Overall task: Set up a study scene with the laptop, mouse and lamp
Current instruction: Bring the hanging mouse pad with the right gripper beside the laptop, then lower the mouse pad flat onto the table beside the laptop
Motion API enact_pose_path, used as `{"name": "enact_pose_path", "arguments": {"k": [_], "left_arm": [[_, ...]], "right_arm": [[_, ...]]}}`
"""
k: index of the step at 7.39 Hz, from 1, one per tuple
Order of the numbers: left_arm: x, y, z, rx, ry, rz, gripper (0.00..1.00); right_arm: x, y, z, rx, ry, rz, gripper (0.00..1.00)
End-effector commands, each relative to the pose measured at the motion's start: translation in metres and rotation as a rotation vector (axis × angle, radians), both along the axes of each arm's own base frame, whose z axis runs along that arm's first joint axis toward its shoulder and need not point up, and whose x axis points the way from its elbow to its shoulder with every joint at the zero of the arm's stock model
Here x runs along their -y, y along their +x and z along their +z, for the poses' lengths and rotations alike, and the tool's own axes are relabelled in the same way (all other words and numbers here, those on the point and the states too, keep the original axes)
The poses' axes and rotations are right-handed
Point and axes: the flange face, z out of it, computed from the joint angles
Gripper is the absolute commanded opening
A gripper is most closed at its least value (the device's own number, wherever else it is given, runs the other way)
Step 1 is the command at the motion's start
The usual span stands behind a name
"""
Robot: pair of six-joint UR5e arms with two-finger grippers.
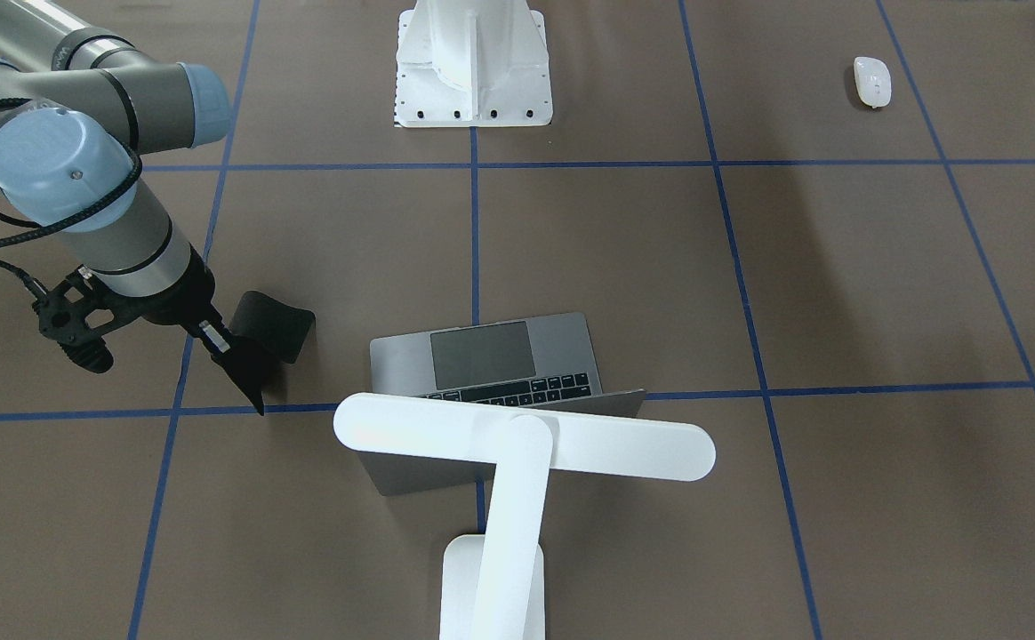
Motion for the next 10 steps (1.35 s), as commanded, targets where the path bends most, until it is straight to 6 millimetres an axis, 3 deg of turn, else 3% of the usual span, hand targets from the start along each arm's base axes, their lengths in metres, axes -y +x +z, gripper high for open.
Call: {"name": "enact_pose_path", "arguments": {"k": [1,2,3,6,7,8,10], "left_arm": [[0.0,0.0,0.0,0.001,0.002,0.0,1.0],[0.0,0.0,-0.001,0.0,0.004,0.0,1.0],[0.0,0.0,-0.001,0.0,0.004,0.0,1.0],[0.0,0.0,-0.001,-0.003,0.003,0.0,1.0],[0.0,0.001,0.0,-0.01,0.002,0.0,1.0],[0.0,0.001,-0.001,-0.016,0.002,0.0,1.0],[-0.001,0.001,0.001,-0.016,-0.001,0.0,1.0]], "right_arm": [[0.026,-0.019,0.012,0.008,-0.003,0.063,0.0],[0.035,-0.028,0.027,0.028,-0.008,0.09,0.0],[0.038,-0.037,0.028,0.027,-0.005,0.121,0.0],[0.023,-0.075,0.017,-0.015,-0.006,0.296,0.0],[0.019,-0.081,0.011,0.016,-0.003,0.308,0.0],[0.007,-0.1,0.002,0.038,-0.02,0.316,0.0],[0.002,-0.102,0.003,0.042,-0.026,0.324,0.0]]}}
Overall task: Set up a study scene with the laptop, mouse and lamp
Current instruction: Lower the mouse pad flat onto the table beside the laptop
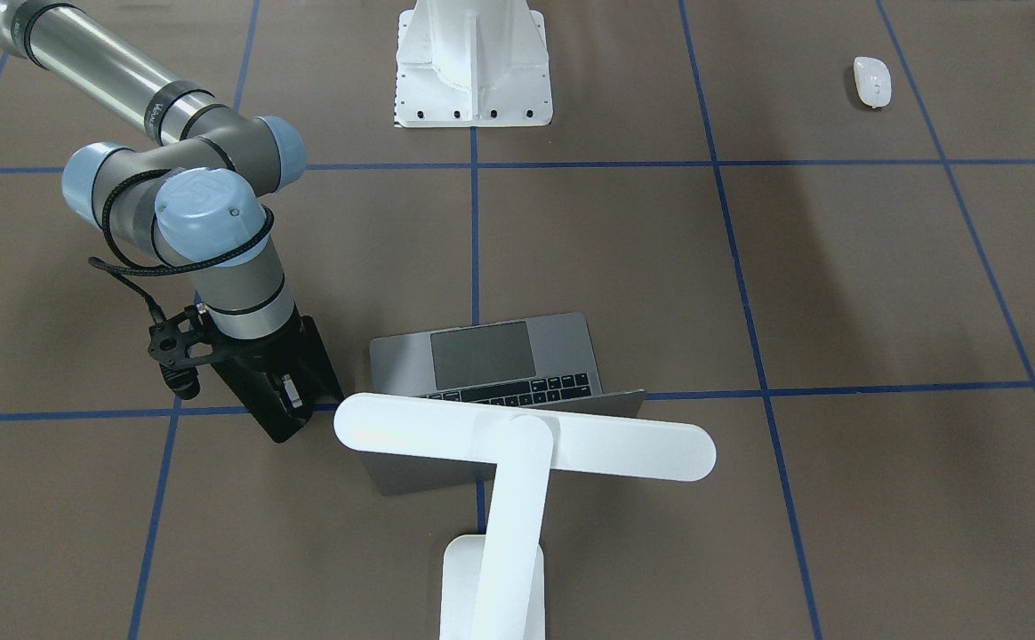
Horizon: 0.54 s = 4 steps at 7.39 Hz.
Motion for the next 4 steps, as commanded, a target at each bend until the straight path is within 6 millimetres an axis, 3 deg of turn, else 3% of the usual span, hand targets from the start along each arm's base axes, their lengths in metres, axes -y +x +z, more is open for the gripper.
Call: {"name": "enact_pose_path", "arguments": {"k": [1,4], "left_arm": [[0.0,0.0,0.0,-0.002,0.0,0.0,1.0],[0.001,0.0,-0.001,-0.002,0.002,0.0,1.0]], "right_arm": [[-0.002,-0.001,0.008,-0.019,0.005,0.018,0.0],[0.007,0.01,0.032,-0.124,0.011,0.082,0.0]]}}
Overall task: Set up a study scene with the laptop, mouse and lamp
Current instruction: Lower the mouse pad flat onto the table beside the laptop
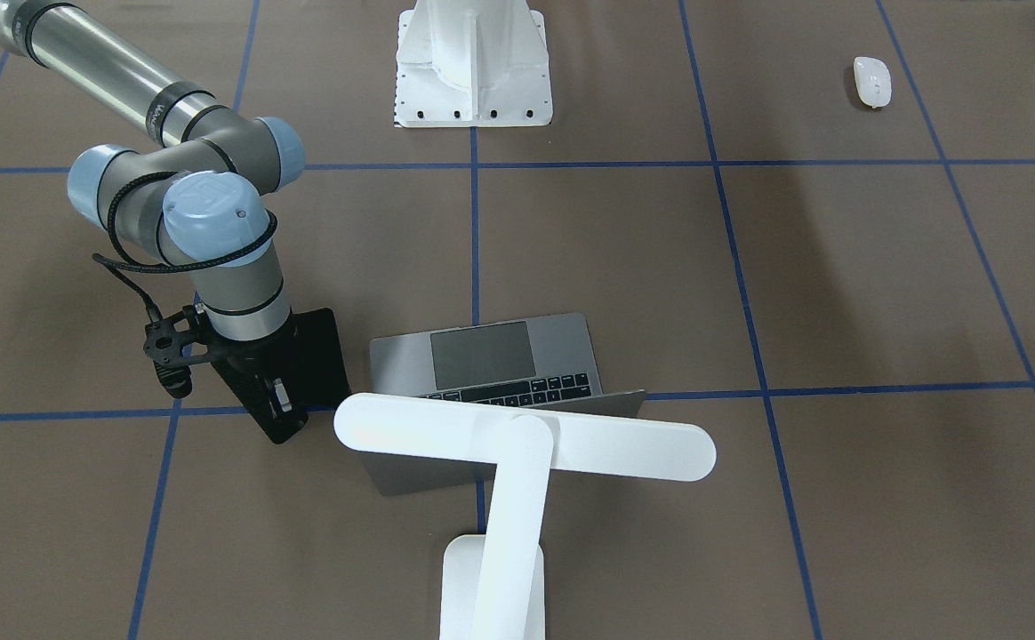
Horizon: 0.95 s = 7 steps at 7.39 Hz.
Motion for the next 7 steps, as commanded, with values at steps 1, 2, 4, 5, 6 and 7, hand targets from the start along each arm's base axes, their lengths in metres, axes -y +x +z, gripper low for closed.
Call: {"name": "enact_pose_path", "arguments": {"k": [1,2,4,5,6,7], "left_arm": [[0.001,0.0,-0.001,0.0,0.003,0.0,1.0],[0.001,0.0,-0.001,0.0,0.003,0.0,1.0],[0.001,0.0,-0.001,0.0,0.003,0.0,1.0],[0.001,0.0,-0.001,0.0,0.003,0.0,1.0],[0.0,0.0,-0.001,0.0,0.001,0.0,1.0],[0.0,0.0,0.0,0.0,0.001,0.0,1.0]], "right_arm": [[0.008,0.011,0.013,-0.085,-0.006,0.048,0.0],[0.011,0.015,0.016,-0.108,-0.009,0.062,0.0],[0.011,0.014,0.013,-0.119,-0.014,0.076,0.0],[0.011,0.009,0.002,-0.099,-0.011,0.084,0.0],[0.003,-0.005,-0.005,-0.077,-0.016,0.089,0.0],[-0.004,-0.018,-0.018,-0.059,-0.012,0.082,0.0]]}}
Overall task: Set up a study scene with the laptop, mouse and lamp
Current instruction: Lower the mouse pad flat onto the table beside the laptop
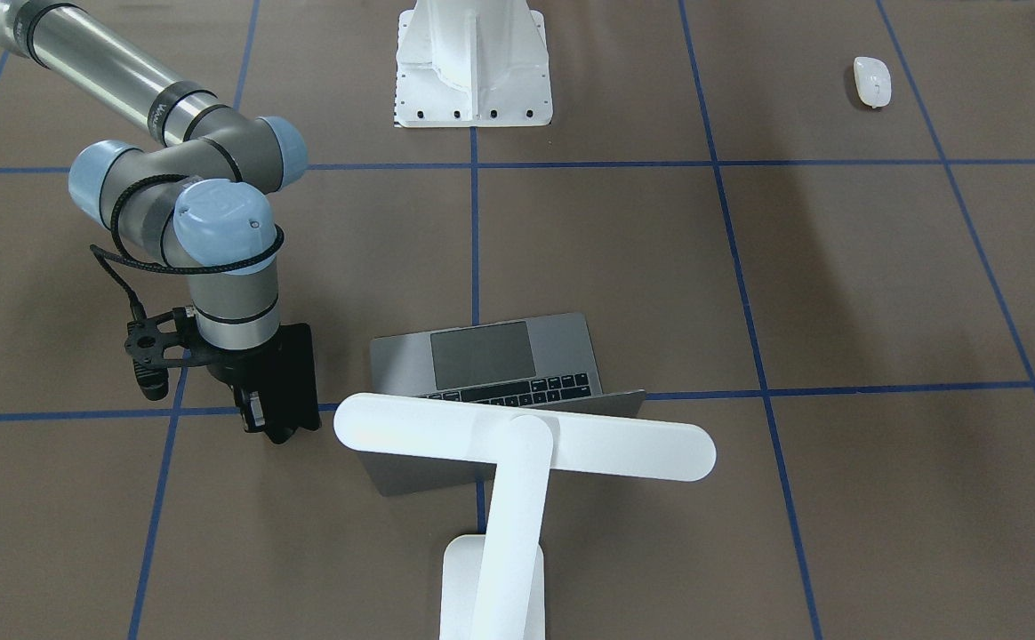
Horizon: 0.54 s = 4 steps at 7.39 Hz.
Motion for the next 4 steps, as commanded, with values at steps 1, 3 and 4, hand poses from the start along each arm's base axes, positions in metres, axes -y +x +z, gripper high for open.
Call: {"name": "enact_pose_path", "arguments": {"k": [1,3,4], "left_arm": [[0.0,0.0,0.001,0.0,-0.002,0.0,1.0],[0.0,0.0,0.003,-0.001,-0.005,0.0,1.0],[0.0,0.0,0.003,-0.001,-0.005,0.0,1.0]], "right_arm": [[-0.02,-0.033,-0.023,0.039,-0.003,-0.009,0.0],[-0.034,-0.052,-0.027,0.067,0.008,-0.011,0.0],[-0.033,-0.054,-0.021,0.077,0.007,-0.001,0.0]]}}
